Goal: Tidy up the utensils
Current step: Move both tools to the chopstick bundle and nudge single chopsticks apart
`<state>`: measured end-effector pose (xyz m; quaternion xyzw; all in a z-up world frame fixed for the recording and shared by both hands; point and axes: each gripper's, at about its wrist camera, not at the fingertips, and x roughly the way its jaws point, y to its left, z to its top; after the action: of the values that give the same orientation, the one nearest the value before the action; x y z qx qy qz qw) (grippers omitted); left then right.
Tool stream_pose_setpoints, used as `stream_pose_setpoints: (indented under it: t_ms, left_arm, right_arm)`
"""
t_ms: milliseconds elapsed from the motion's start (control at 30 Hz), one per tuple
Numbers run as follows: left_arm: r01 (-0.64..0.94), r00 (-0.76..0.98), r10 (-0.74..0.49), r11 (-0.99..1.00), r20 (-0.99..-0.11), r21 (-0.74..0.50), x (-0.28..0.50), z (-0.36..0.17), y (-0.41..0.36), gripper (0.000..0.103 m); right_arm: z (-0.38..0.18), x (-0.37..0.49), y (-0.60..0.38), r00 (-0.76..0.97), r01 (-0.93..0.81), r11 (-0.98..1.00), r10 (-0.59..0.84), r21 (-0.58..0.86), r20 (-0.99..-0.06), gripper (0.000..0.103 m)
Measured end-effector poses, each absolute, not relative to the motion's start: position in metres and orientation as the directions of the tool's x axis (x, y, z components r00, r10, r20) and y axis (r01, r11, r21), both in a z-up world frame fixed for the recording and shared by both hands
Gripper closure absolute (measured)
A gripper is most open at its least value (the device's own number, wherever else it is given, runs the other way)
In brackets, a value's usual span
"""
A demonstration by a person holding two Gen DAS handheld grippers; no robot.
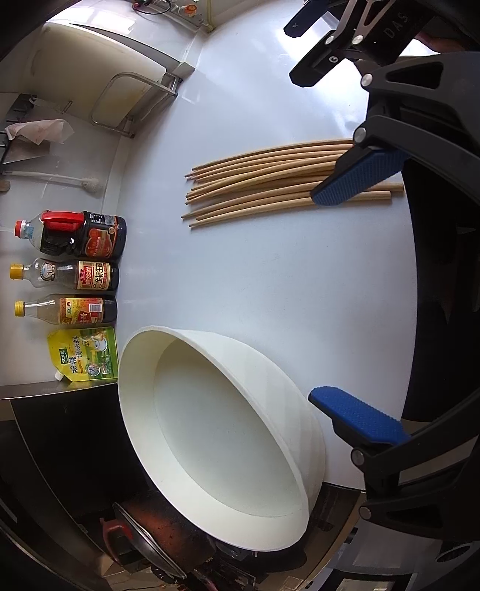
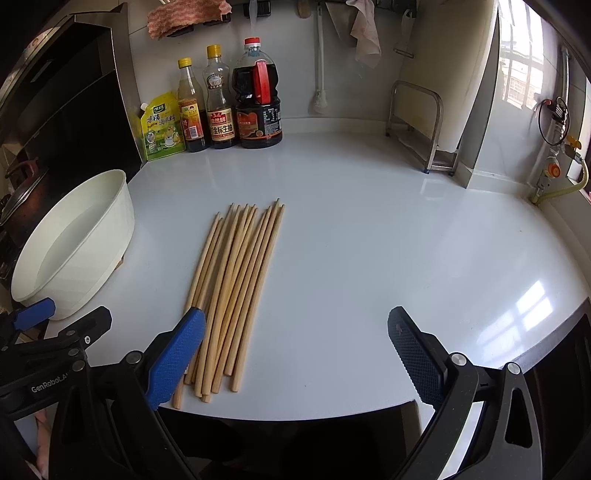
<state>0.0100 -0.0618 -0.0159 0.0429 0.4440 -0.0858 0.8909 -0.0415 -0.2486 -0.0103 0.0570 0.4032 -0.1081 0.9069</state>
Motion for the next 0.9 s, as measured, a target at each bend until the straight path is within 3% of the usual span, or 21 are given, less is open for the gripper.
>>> stream_pose_setpoints:
  t_ms: [433,900]
  left_arm:
    - [0.205,0.559,-0.114,0.979,-0.821,0.003,0.024,-0.03,-0.088,0.006]
    - [0.174,0.558,-0.056,0.983,-0.828,0.052,0.044,-0.042,-0.091,0.006]
  right_arm:
    - [-0.035,-0.022,-0.282,0.606,0.264,0.962,-0.114,0.064,-0.787,0.008]
    - [-0.063,0.027,-0.269,0.531,0.196,0.98,-0.134,-0.033,-0.836,0.008]
